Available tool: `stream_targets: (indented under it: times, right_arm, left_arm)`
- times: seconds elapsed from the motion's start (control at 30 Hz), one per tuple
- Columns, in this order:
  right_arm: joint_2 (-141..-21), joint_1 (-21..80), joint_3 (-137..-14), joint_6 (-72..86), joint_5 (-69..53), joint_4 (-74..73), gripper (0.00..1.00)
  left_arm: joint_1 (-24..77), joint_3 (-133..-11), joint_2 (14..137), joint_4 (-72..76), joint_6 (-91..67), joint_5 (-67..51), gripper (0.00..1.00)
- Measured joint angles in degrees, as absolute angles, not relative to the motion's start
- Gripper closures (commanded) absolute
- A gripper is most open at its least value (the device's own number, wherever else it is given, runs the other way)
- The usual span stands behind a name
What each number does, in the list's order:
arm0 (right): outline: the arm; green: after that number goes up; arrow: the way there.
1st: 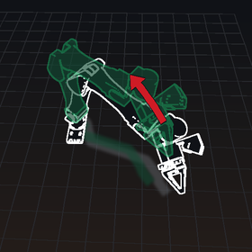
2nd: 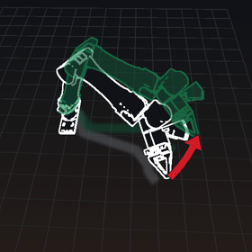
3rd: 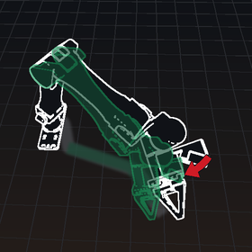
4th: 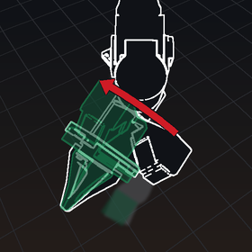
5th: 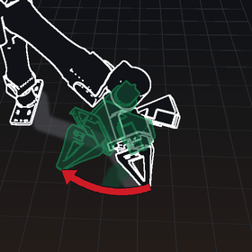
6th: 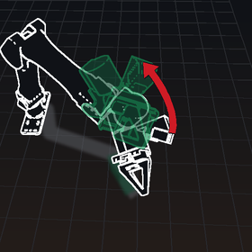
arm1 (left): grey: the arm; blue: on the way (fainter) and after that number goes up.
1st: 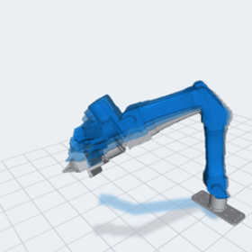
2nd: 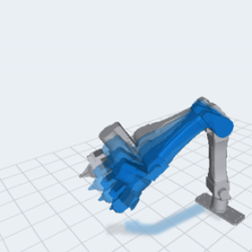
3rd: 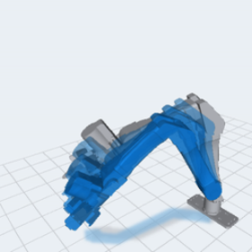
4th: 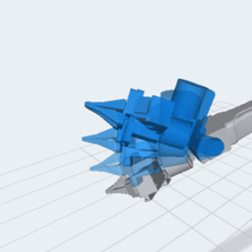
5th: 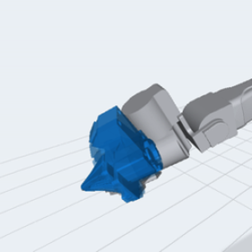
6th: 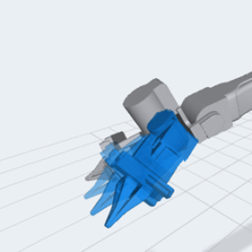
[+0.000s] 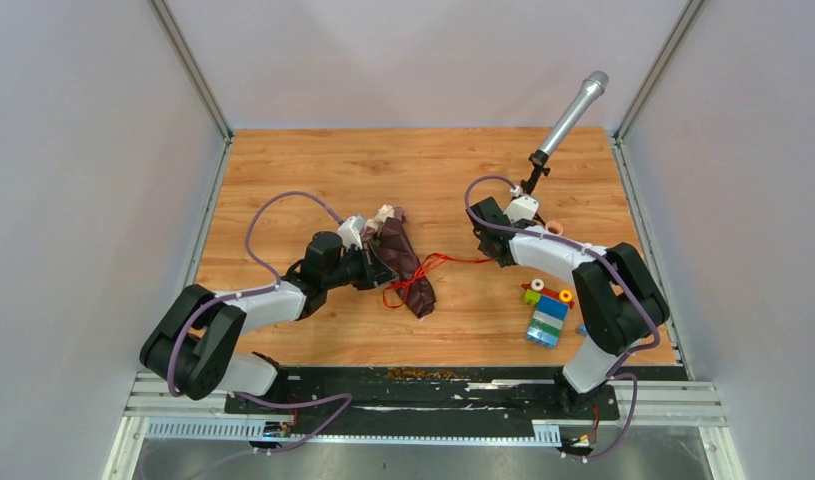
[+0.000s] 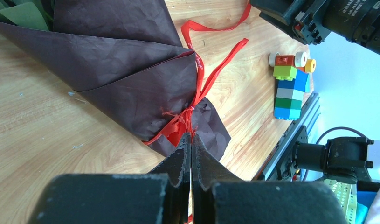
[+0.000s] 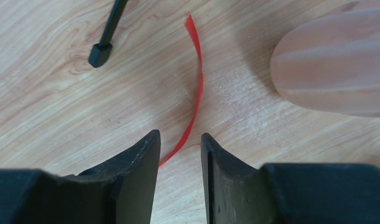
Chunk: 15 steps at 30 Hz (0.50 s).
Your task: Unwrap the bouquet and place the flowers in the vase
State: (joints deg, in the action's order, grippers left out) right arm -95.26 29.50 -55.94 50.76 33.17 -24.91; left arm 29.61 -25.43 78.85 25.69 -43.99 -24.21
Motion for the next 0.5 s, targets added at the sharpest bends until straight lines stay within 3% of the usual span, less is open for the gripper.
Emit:
stream_targets:
  times: [0.5]
  right_arm:
    - [-98.59, 28.29, -55.94, 50.43, 33.52, -26.09, 0.64]
  left_arm:
    - [29.61, -25.41, 78.41, 25.54, -43.53, -24.36, 1.00]
